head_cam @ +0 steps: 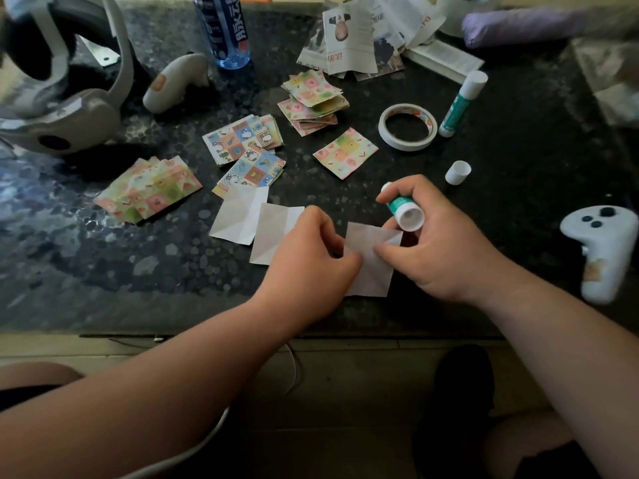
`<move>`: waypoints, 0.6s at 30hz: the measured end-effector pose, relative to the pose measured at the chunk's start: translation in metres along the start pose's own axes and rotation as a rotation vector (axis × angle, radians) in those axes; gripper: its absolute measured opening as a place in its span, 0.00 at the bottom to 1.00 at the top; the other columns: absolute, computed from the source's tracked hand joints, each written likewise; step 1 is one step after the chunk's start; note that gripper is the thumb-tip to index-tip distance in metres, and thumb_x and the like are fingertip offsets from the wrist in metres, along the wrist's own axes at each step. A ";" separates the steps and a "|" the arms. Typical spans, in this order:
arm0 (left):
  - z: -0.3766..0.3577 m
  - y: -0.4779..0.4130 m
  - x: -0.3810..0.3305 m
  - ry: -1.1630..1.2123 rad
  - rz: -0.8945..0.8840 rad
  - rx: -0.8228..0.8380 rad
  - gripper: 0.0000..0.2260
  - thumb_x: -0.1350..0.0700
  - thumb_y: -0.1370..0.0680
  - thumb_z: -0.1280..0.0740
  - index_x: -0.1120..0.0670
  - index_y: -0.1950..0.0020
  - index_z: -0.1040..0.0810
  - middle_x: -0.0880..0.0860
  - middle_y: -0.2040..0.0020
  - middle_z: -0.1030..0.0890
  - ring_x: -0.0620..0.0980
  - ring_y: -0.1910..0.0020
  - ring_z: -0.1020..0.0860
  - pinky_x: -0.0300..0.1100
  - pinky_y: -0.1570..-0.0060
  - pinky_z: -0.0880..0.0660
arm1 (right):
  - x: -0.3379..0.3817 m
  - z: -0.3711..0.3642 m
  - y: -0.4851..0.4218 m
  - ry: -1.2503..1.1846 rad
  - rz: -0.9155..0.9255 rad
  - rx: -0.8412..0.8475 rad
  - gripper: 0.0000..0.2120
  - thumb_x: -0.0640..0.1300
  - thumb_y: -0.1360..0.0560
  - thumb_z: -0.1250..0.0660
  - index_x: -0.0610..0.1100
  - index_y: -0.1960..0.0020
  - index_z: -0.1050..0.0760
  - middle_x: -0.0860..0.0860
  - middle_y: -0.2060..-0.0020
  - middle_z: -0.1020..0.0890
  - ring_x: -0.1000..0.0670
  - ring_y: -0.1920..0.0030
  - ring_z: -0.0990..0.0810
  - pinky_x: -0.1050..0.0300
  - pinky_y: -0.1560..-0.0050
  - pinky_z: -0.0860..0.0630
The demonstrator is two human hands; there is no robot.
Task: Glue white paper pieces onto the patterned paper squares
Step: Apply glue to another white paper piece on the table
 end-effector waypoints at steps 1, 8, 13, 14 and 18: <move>0.002 -0.001 -0.001 -0.089 -0.053 -0.007 0.14 0.55 0.26 0.27 0.50 0.58 0.34 0.49 0.62 0.21 0.48 0.64 0.24 0.49 0.61 0.24 | -0.001 -0.002 0.000 0.001 0.006 0.013 0.25 0.40 0.28 0.24 0.63 0.42 0.31 0.50 0.53 0.18 0.49 0.55 0.17 0.51 0.50 0.19; 0.001 0.002 -0.001 -0.479 -0.116 0.118 0.09 0.54 0.24 0.32 0.50 0.57 0.33 0.49 0.64 0.24 0.49 0.64 0.26 0.51 0.62 0.23 | -0.010 0.003 -0.007 -0.055 0.016 -0.123 0.15 0.44 0.19 0.32 0.59 0.38 0.29 0.52 0.59 0.15 0.57 0.56 0.16 0.59 0.51 0.21; 0.002 0.003 -0.001 -0.671 -0.139 0.170 0.06 0.50 0.22 0.36 0.49 0.51 0.32 0.48 0.62 0.22 0.49 0.62 0.24 0.49 0.63 0.23 | -0.009 0.012 -0.008 -0.158 0.036 -0.215 0.11 0.51 0.17 0.35 0.57 0.35 0.26 0.51 0.66 0.15 0.54 0.63 0.15 0.57 0.56 0.21; 0.001 0.003 -0.001 -0.698 -0.143 0.181 0.06 0.49 0.21 0.37 0.48 0.48 0.31 0.47 0.61 0.22 0.49 0.62 0.23 0.47 0.63 0.23 | -0.009 0.013 -0.007 -0.155 0.040 -0.224 0.11 0.52 0.18 0.35 0.56 0.36 0.25 0.51 0.66 0.15 0.54 0.64 0.16 0.58 0.56 0.21; 0.000 0.006 -0.003 -0.756 -0.161 0.211 0.15 0.47 0.20 0.38 0.40 0.34 0.27 0.45 0.54 0.20 0.49 0.51 0.20 0.42 0.61 0.28 | -0.010 0.013 -0.005 -0.117 0.052 -0.245 0.09 0.54 0.21 0.31 0.49 0.50 0.18 0.55 0.66 0.17 0.56 0.64 0.19 0.69 0.63 0.26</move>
Point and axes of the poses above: each hand's wrist, its own y-axis away from the middle knuckle, its own z-axis out of the back of the hand, x = y × z, the point moved 3 cm from there along -y, towards the middle knuckle
